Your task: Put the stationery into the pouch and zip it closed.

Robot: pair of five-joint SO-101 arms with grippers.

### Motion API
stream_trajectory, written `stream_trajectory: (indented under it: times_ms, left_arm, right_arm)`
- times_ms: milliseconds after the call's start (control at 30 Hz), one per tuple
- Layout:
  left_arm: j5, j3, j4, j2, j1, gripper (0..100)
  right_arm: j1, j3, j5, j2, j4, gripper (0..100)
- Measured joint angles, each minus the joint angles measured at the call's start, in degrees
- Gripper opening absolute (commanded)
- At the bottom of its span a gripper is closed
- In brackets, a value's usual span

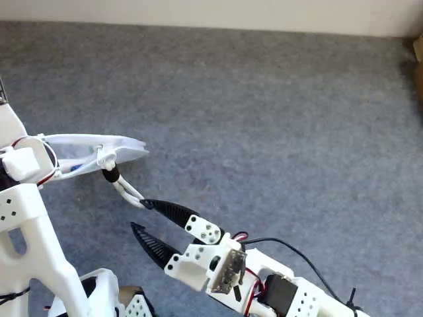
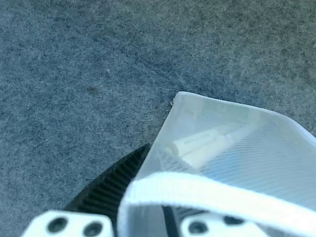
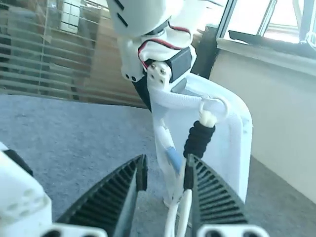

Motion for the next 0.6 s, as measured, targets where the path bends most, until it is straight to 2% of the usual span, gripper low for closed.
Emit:
stream_trajectory:
  times_ms: [200, 433, 600]
  left_arm:
    - [0.0, 0.0, 0.0, 0.0, 0.0, 1]
    - [0.0, 0.0, 0.0, 0.0, 0.0, 1]
    - [0.0, 0.0, 0.0, 0.0, 0.0, 1]
  right_arm:
    - [-0.2, -4.0, -3.6, 5.1, -0.2, 12.0]
    - [-0.2, -17.0, -3.8, 25.4, -0.2, 12.0]
    - [-0.2, -22.1, -3.8, 36.6, -6.9, 12.0]
